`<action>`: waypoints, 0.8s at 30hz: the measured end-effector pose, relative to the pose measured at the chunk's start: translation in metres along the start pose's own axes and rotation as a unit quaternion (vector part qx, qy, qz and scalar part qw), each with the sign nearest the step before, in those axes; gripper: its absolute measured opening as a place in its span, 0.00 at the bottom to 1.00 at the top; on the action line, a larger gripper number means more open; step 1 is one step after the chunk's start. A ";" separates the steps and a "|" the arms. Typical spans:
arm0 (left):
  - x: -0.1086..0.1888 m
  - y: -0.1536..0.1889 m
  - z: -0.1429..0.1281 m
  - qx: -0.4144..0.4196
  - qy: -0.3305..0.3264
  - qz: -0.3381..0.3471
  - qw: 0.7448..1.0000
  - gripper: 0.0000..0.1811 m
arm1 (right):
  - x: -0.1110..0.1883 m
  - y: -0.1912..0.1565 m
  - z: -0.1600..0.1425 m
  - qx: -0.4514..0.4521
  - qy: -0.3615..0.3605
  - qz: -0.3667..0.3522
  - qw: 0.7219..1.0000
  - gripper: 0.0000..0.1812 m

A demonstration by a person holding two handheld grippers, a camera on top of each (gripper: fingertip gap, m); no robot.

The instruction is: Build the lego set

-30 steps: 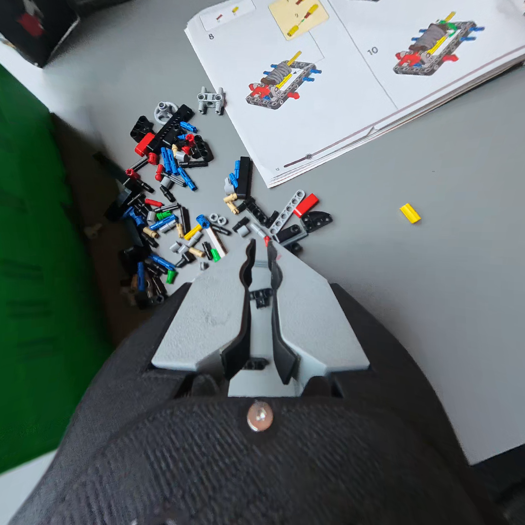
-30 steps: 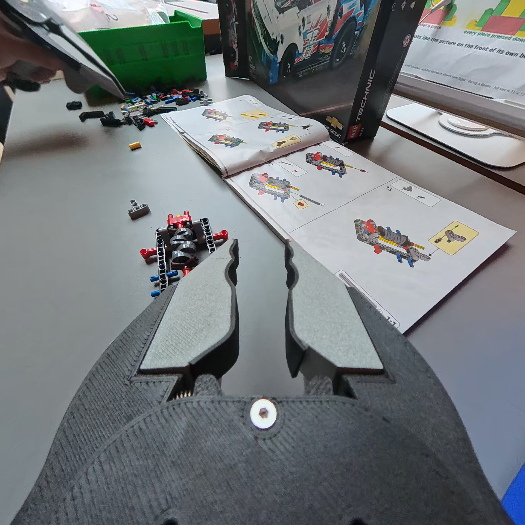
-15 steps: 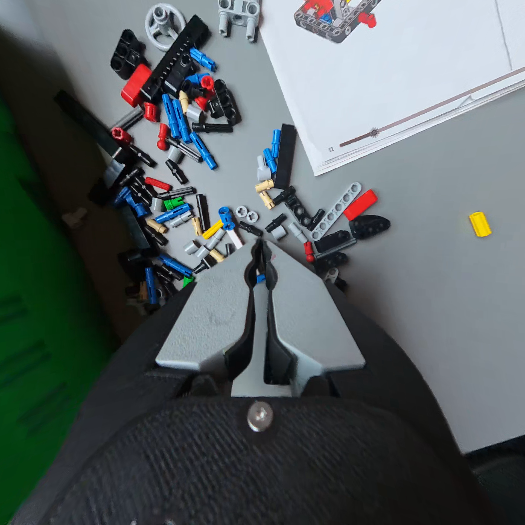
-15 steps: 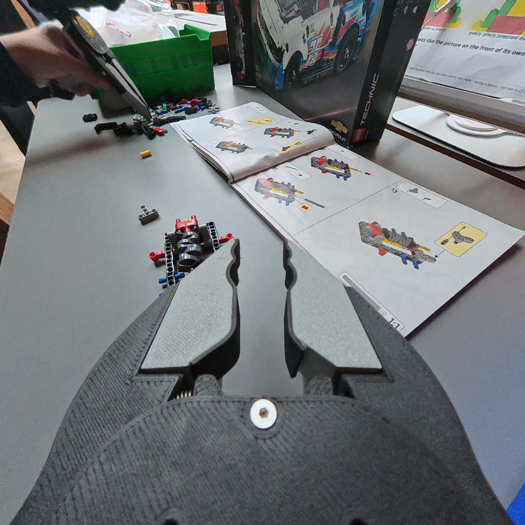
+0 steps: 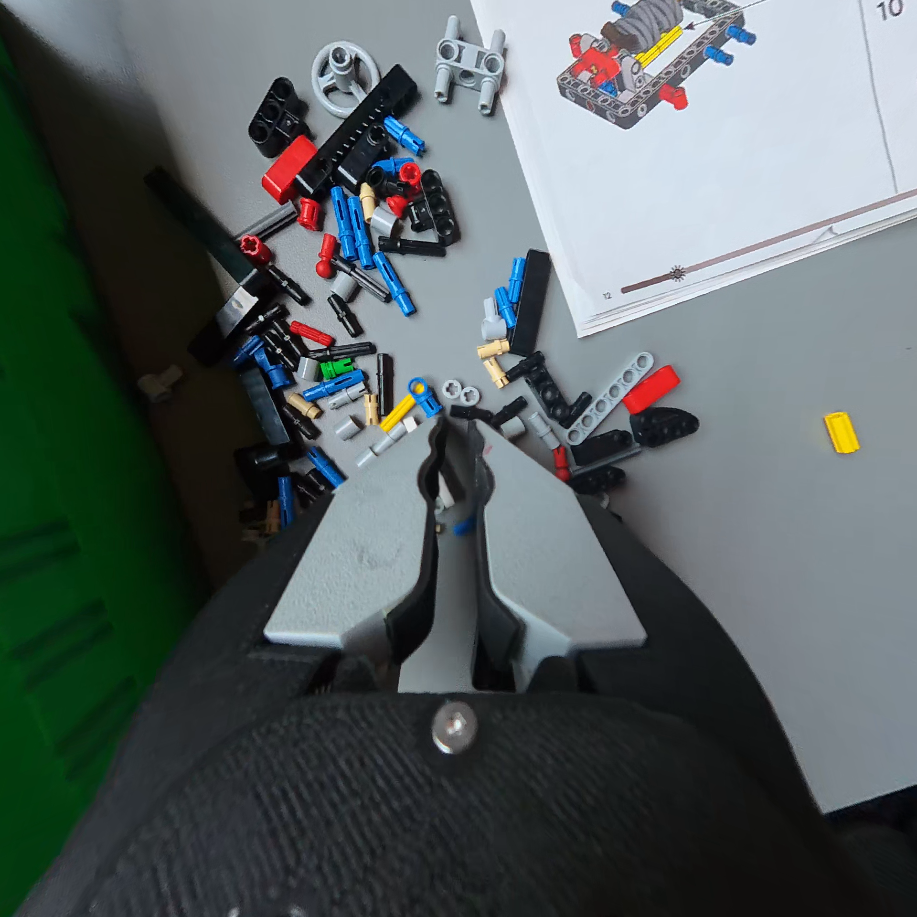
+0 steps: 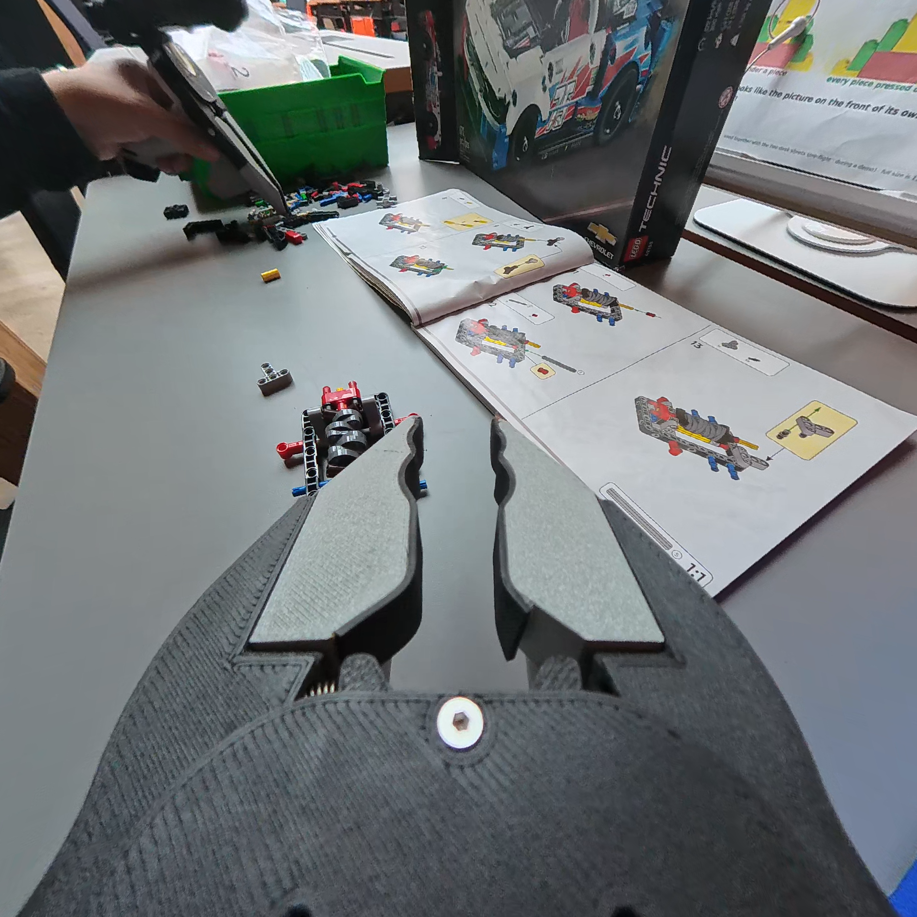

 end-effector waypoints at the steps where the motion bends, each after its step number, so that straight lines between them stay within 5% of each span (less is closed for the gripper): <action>1: -0.001 -0.001 0.001 0.005 -0.005 -0.002 1.000 0.04 | 0.000 0.000 0.000 -0.001 0.000 0.001 1.000 0.13; 24: -0.004 0.004 0.009 0.041 -0.025 -0.049 0.998 0.04 | 0.000 -0.001 0.001 -0.003 -0.001 0.006 1.000 0.10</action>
Point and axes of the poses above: each gripper's, where its closed fingertips meet, x back along the fingers, z out of its top, y = z × x across the jaws, the point moved 8 cm from there along x, back along the fingers, and after that the axes turned 12 degrees about z, right-handed, at the moved point
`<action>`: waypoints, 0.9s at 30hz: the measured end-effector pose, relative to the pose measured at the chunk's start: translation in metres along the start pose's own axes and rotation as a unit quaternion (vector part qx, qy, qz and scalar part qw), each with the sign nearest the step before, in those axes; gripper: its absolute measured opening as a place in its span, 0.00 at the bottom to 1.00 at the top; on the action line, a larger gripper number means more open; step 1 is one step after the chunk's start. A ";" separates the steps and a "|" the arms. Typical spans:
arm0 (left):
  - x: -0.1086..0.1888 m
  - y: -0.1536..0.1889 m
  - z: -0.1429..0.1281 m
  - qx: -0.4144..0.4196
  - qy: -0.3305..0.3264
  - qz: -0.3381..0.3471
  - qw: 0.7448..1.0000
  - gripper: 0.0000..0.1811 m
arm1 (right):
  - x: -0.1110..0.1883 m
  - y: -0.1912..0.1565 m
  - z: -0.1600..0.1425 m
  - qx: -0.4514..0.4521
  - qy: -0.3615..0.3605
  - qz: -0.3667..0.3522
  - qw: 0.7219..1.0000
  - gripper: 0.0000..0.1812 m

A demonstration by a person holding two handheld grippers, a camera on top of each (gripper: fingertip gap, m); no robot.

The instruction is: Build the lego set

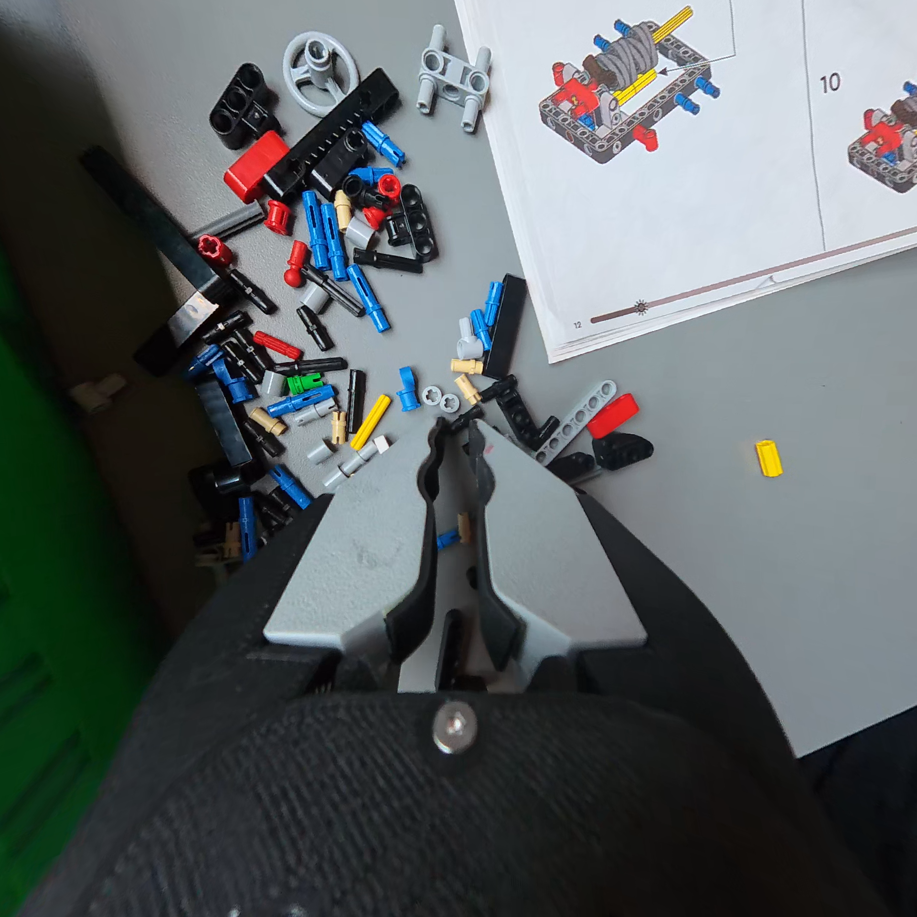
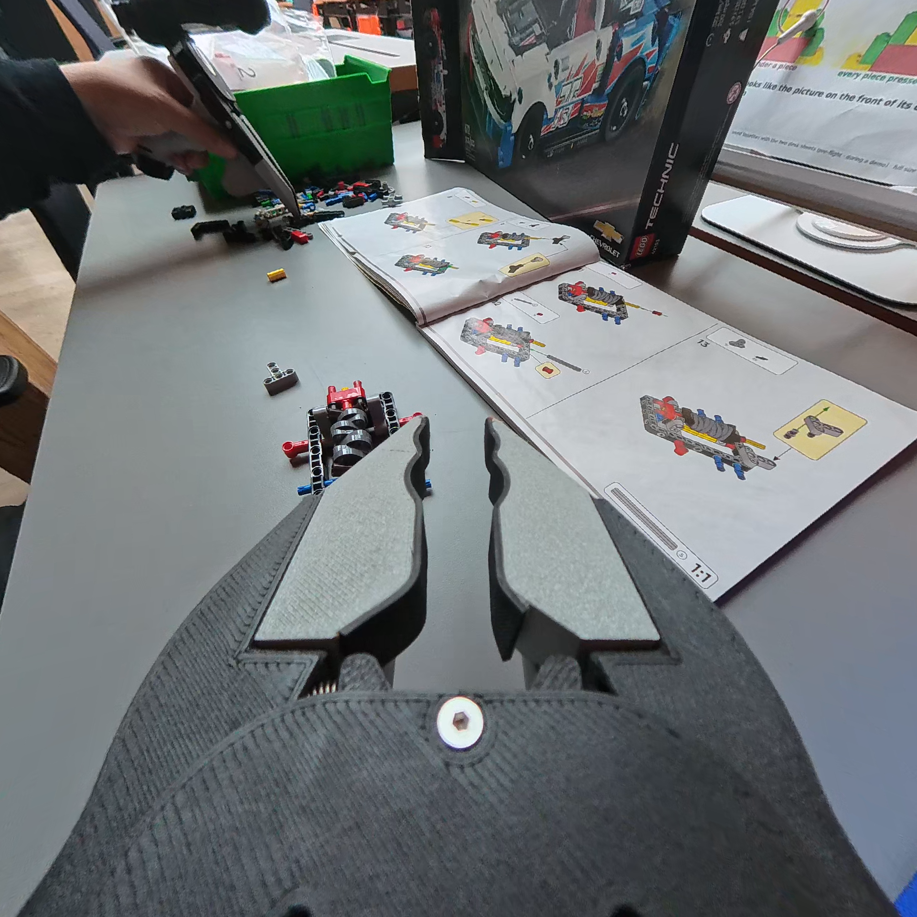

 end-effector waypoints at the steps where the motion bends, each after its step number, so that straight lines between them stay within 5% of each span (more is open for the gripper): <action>1: 0.000 0.000 0.000 0.001 0.000 -0.001 1.000 0.04 | 0.000 0.000 0.000 -0.001 0.000 0.000 1.000 0.10; 19: 0.019 0.001 -0.004 0.002 0.038 -0.008 0.999 0.01 | 0.001 -0.002 0.001 0.002 0.002 0.001 1.000 0.09; 23: 0.042 0.030 0.004 -0.031 0.073 -0.042 0.996 0.01 | 0.001 0.000 0.001 -0.001 0.005 -0.001 1.000 0.10; 27: 0.063 0.098 0.006 -0.115 0.114 -0.110 0.981 0.01 | 0.004 0.002 0.003 -0.004 0.015 0.001 1.000 0.11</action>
Point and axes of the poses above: each gripper's, where its closed fingertips meet, x back along the fingers, z out of its top, y = z × x across the jaws, the point moved 8 cm from there along x, back along the fingers, and after that the axes turned 12 degrees about z, right-handed, at the moved point
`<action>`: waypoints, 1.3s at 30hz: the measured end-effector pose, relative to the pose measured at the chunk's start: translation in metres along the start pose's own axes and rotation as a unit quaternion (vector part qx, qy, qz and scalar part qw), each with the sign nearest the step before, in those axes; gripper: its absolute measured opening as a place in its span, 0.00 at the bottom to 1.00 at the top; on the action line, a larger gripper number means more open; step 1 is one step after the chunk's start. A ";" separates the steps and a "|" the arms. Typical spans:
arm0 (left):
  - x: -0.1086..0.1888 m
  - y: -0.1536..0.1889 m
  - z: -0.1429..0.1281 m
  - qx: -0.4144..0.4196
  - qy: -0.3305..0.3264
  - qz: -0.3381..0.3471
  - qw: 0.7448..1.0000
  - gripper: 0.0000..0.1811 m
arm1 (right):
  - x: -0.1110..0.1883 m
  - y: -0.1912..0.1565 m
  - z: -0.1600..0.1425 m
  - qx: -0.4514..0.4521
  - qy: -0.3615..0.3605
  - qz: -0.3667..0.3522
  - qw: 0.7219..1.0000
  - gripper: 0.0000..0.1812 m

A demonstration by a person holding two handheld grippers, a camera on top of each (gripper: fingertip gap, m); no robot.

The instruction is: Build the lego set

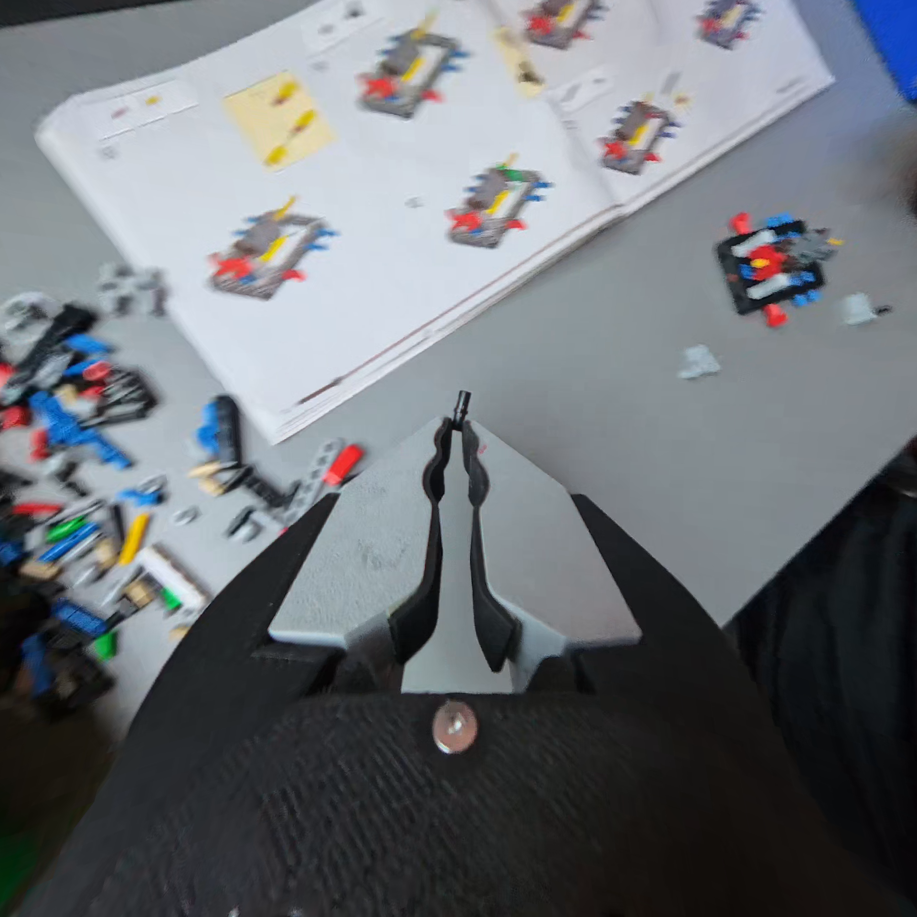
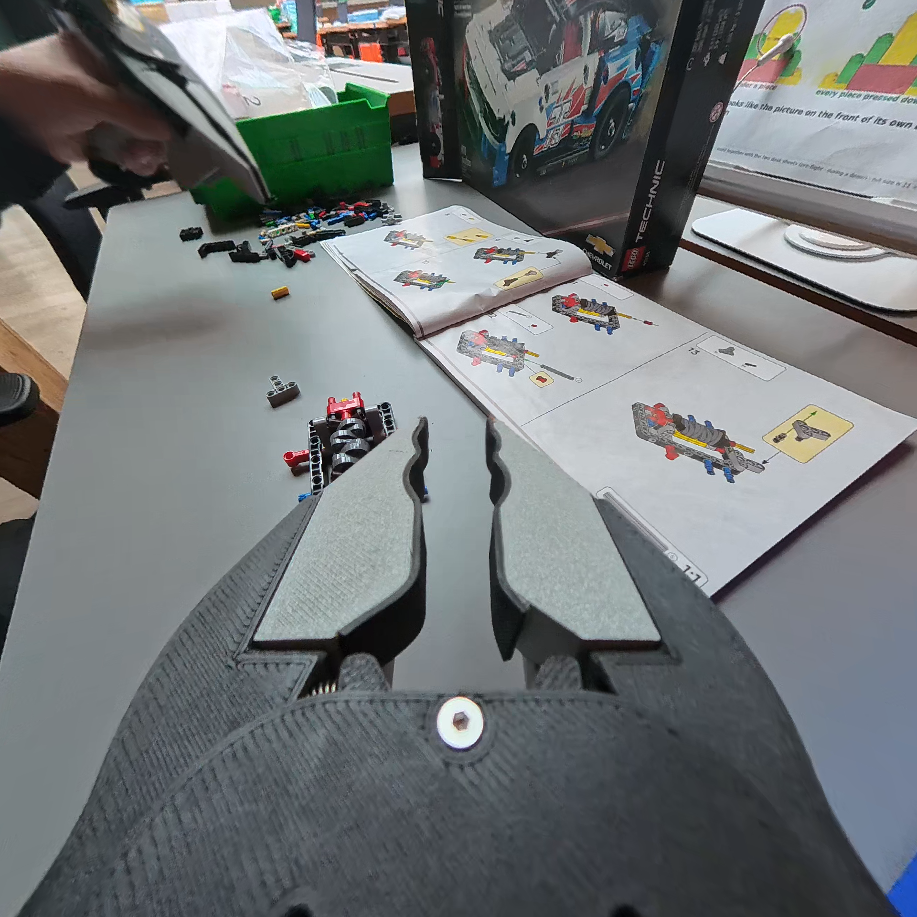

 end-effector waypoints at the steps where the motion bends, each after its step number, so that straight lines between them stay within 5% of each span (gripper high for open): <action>1: -0.003 0.024 0.002 -0.026 0.007 -0.026 0.999 0.01 | 0.001 0.000 0.001 0.000 0.004 -0.001 1.000 0.11; 9: -0.039 0.194 0.007 -0.187 0.001 -0.199 0.962 0.01 | 0.003 -0.005 0.005 0.003 0.018 0.038 0.999 0.12; 15: -0.081 0.268 0.002 -0.275 -0.025 -0.236 0.932 0.01 | 0.008 -0.015 0.009 0.054 0.008 0.073 0.996 0.09; 23: -0.107 0.291 -0.007 -0.326 -0.020 -0.215 0.921 0.01 | 0.021 -0.016 0.009 0.097 0.007 0.081 0.992 0.12; 39: -0.108 0.289 -0.009 -0.326 0.008 -0.210 0.922 0.01 | 0.013 -0.013 0.002 0.097 -0.016 0.073 0.992 0.12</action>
Point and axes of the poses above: each gripper's, where its closed fingertips meet, x back along the fingers, z out of its top, y = z × x across the jaws, the point moved 8 cm from there along x, back along the fingers, and after that the axes turned 12 degrees about z, right-handed, at the moved point
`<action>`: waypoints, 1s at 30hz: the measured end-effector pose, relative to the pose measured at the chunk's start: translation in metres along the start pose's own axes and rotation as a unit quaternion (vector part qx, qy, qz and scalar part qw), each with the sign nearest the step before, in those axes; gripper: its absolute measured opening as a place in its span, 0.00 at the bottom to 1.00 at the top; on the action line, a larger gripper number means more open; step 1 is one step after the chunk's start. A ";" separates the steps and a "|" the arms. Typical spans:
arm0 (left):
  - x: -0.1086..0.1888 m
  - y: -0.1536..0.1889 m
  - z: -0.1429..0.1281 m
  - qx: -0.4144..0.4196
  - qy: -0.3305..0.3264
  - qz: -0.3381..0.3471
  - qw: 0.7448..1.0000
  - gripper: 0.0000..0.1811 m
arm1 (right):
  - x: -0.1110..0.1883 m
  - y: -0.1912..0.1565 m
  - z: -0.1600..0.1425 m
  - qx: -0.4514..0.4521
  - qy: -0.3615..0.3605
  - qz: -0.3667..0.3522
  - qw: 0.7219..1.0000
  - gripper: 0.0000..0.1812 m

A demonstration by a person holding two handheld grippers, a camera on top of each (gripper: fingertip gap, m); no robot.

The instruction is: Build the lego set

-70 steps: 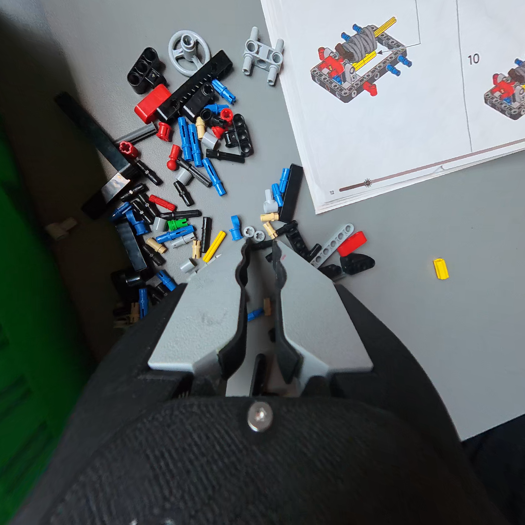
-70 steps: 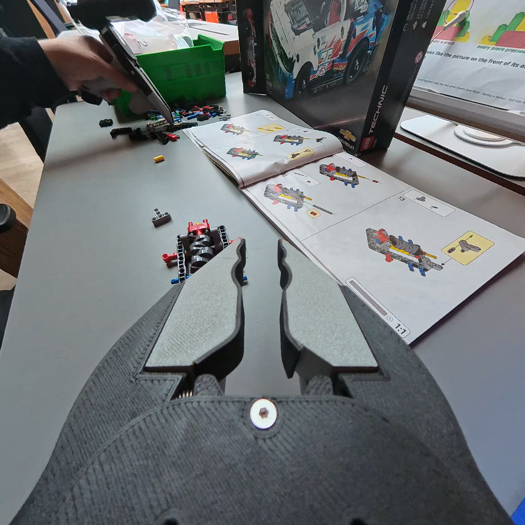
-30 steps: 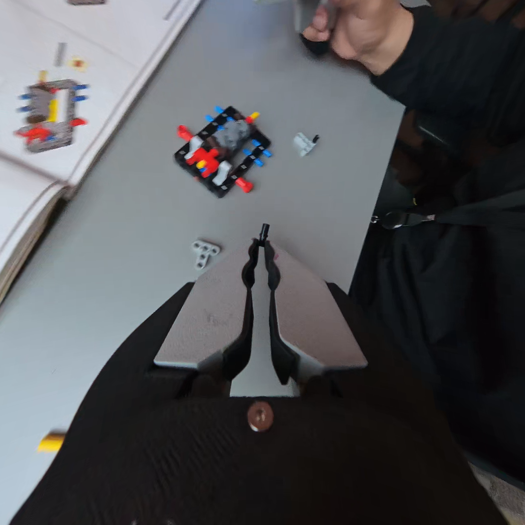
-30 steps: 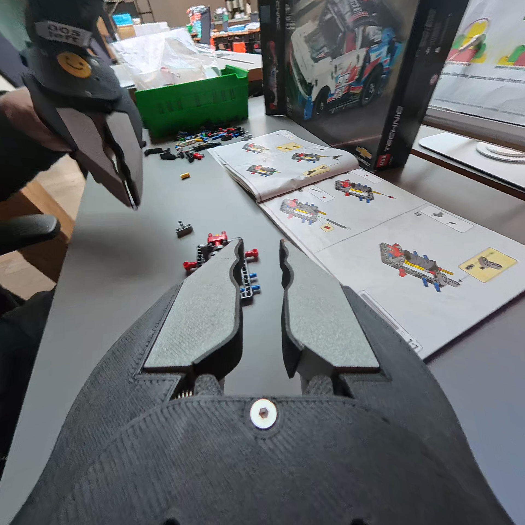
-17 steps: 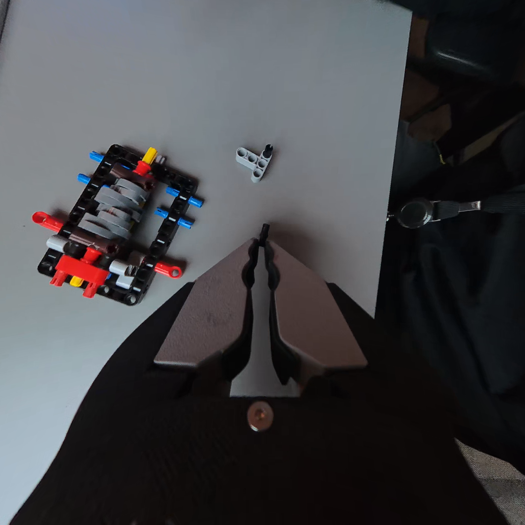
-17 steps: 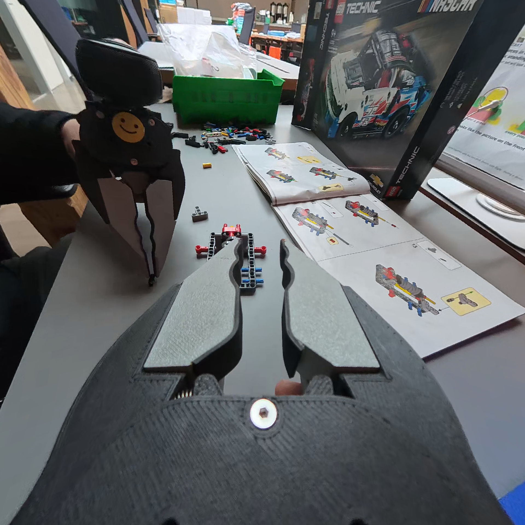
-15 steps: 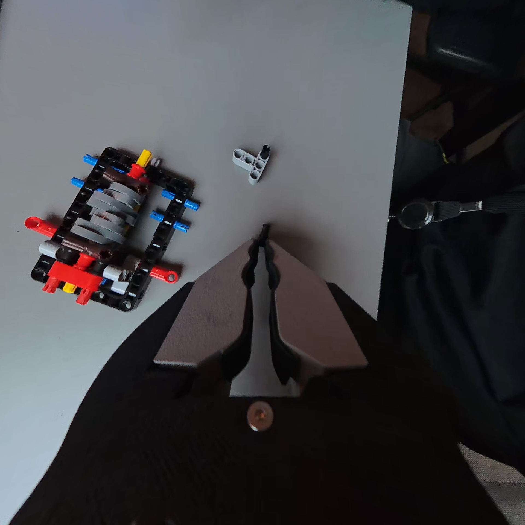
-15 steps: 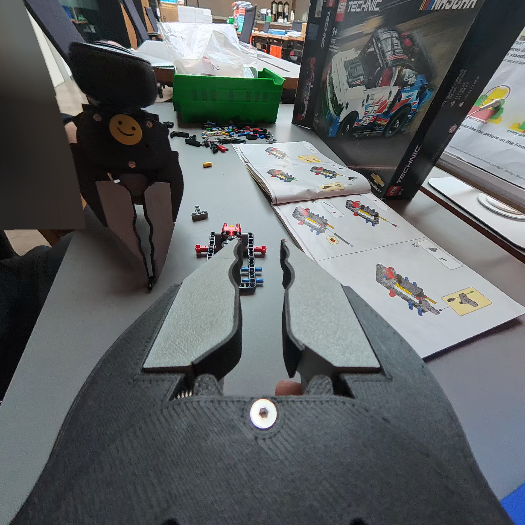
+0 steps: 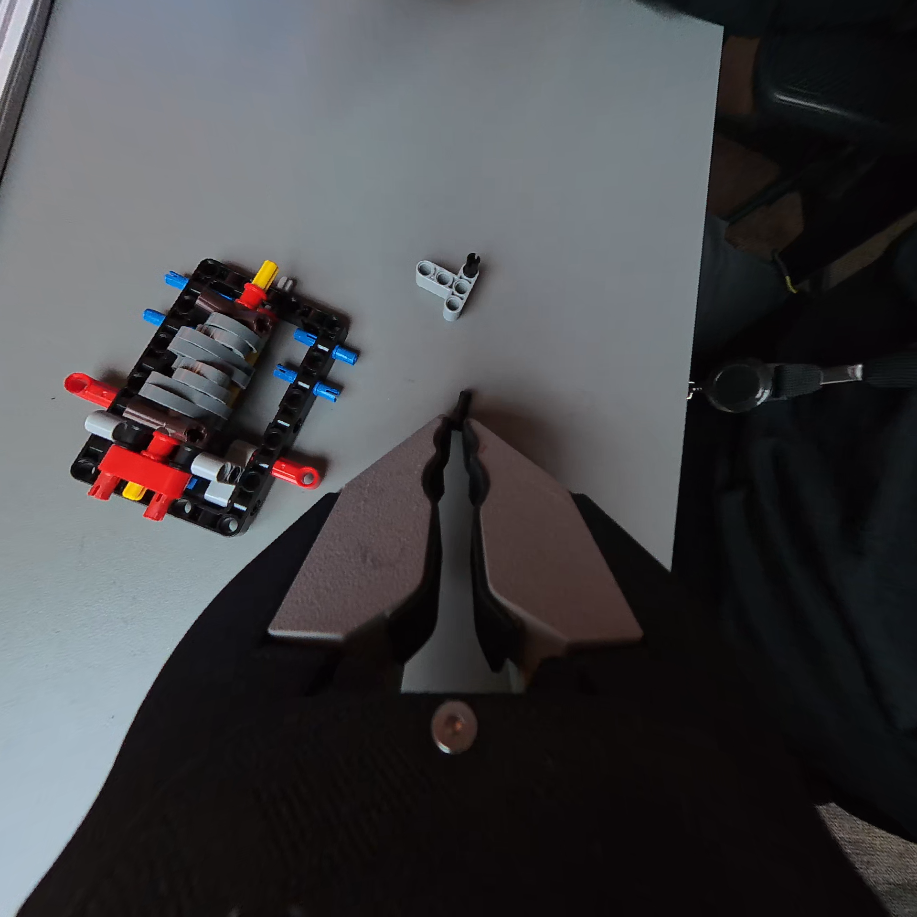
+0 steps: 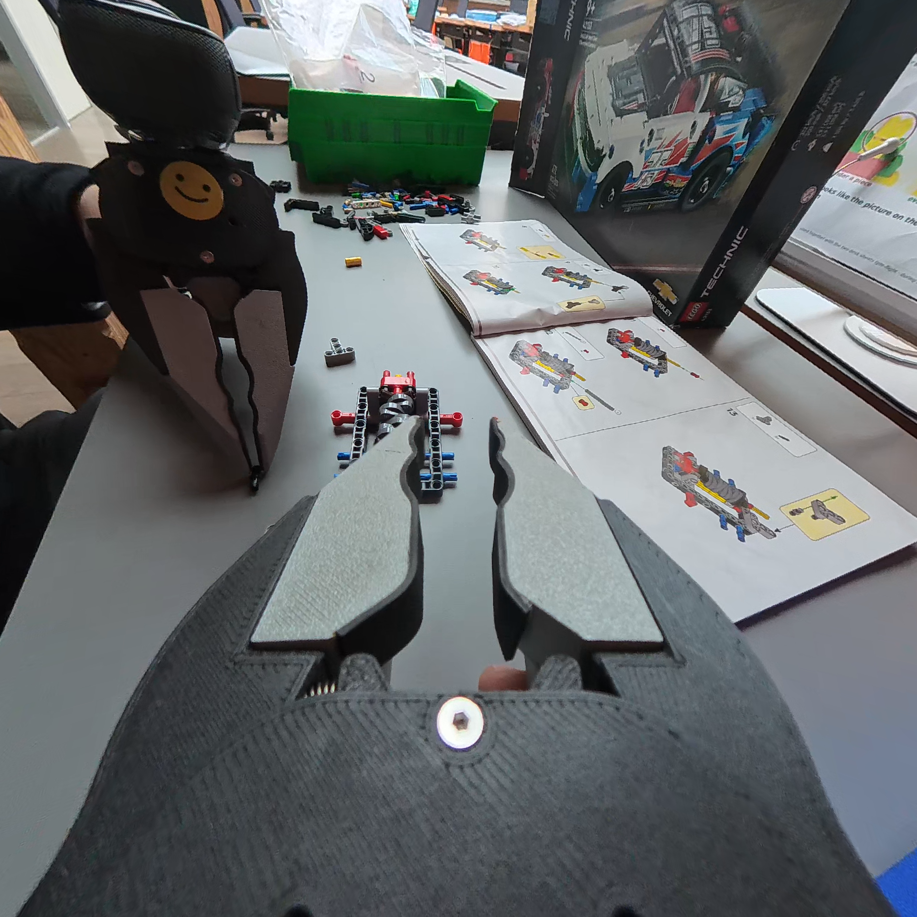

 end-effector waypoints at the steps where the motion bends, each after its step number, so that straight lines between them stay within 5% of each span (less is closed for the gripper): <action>1: 0.000 0.000 0.000 0.000 -0.001 0.000 1.000 0.01 | 0.000 0.000 0.000 0.001 0.002 0.003 1.000 0.12; 30: -0.006 -0.002 -0.002 0.025 0.051 -0.020 0.998 0.01 | -0.006 -0.009 0.001 0.010 -0.007 0.037 0.999 0.13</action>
Point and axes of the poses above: each gripper's, where its closed fingertips meet, x back along the fingers, z out of its top, y = z × x across the jaws, the point moved 8 cm from there along x, back along the fingers, and after that the axes turned 12 degrees about z, right-handed, at the moved point
